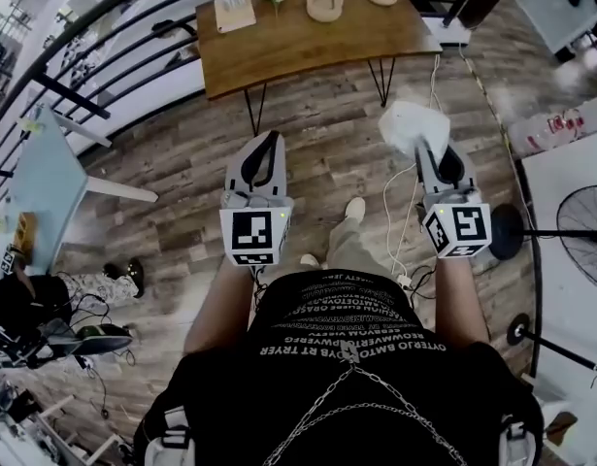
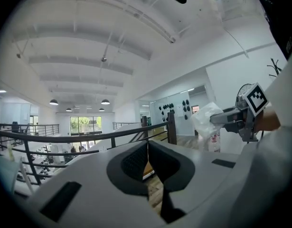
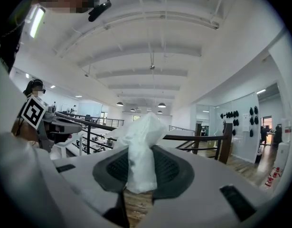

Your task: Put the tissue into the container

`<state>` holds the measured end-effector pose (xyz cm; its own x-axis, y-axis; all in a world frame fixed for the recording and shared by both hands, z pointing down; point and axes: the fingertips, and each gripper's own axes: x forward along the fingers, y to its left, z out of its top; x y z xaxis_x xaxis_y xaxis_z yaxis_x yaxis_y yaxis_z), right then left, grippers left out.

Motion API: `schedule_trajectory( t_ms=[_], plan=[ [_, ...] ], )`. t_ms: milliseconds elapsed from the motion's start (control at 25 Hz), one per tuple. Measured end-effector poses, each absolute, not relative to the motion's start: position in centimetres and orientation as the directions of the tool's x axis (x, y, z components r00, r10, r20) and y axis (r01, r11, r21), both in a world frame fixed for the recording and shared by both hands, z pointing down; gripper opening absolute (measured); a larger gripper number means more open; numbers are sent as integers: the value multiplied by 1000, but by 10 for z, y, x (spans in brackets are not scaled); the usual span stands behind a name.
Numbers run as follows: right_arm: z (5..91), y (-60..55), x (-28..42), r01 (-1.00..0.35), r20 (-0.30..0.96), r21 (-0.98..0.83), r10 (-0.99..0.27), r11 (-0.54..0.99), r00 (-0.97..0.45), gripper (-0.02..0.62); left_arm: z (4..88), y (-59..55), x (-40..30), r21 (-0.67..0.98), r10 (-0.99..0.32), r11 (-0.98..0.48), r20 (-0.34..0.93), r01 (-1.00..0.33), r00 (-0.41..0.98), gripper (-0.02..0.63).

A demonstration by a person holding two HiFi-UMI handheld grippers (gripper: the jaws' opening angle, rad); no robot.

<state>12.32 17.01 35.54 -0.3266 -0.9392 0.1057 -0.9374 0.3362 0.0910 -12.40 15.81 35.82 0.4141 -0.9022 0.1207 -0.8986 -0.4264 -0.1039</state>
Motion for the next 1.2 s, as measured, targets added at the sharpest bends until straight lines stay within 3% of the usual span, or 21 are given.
schedule_trajectory(
  t_ms=[1200],
  plan=[
    [349,-74,218,-877,121,100,-880,470,-458,109,352,-69,-19,-119,-938,-335,135,-935,319,29]
  ],
)
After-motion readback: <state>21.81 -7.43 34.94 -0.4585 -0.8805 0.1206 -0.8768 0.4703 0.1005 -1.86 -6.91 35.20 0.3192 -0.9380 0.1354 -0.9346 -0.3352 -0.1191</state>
